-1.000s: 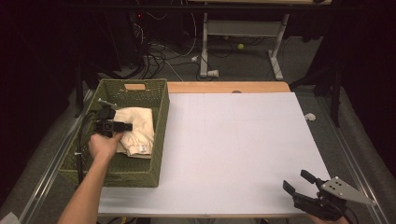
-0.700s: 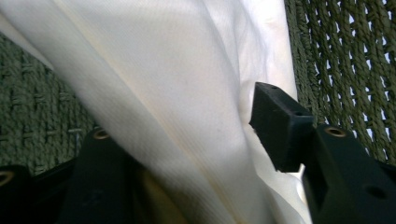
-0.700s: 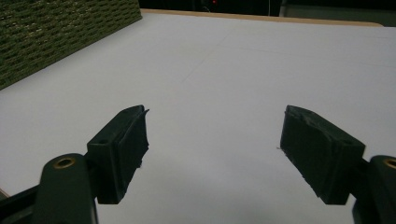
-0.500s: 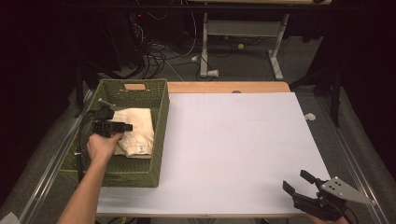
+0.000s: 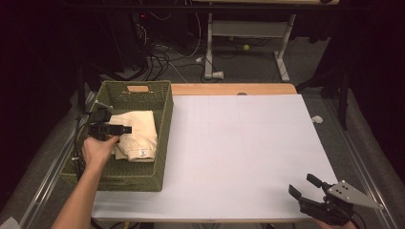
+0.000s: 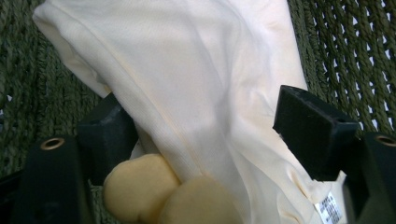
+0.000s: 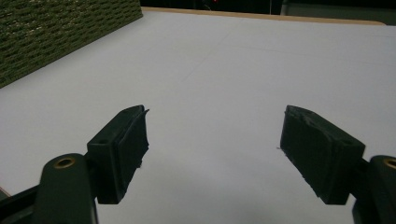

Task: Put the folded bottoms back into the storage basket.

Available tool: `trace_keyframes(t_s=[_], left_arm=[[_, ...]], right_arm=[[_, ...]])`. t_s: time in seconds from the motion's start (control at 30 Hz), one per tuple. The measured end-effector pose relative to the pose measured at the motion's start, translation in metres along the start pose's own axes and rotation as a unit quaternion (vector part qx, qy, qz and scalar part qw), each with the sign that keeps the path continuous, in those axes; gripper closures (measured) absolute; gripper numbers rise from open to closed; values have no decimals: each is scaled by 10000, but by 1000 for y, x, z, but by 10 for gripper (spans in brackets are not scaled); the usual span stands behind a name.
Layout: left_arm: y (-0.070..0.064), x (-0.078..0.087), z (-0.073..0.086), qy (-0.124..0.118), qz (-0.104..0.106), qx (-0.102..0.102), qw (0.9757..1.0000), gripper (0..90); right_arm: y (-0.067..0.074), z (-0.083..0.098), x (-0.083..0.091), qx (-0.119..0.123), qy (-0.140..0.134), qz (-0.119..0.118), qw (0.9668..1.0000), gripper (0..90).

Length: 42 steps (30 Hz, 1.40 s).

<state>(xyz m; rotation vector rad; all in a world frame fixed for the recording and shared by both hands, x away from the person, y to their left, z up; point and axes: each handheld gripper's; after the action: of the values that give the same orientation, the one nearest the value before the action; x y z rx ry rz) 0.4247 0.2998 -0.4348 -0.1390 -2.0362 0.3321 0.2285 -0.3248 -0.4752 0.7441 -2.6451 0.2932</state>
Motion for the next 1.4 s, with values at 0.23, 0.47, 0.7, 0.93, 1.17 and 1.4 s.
trace_keyframes(t_s=[0.23, 0.47, 0.7, 0.93, 1.17, 1.4], left_arm=[[4, 10, 4, -151, -45, -71, 9998, 196], [1, 26, 9, -473, 142, -189, 9986, 181], [-4, 38, 17, -643, 353, -383, 9966, 181], [-7, 49, 25, -754, 515, -533, 9944, 181], [-11, 60, 35, -829, 699, -726, 9914, 181], [-15, 67, 43, -914, 842, -856, 9885, 181]], right_arm=[[0, 0, 0, -3, 5, 1, 10000, 238], [0, 0, 0, -7, 14, 5, 10000, 238], [1, 0, -1, 0, 14, 12, 10000, 238], [1, 0, -1, -4, 17, 19, 10000, 238], [0, 0, -1, 0, 24, 21, 10000, 238], [0, 0, -1, -19, 27, 32, 10000, 238]])
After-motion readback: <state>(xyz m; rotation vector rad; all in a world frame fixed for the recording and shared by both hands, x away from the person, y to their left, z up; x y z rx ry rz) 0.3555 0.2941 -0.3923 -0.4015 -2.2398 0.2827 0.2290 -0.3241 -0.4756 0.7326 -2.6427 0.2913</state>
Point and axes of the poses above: each handheld gripper's, and its own axes: x roughly backward along the jaws, z roughly out of its underside, y roughly to its left, and after that the axes turned 10 degrees about x, right-handed
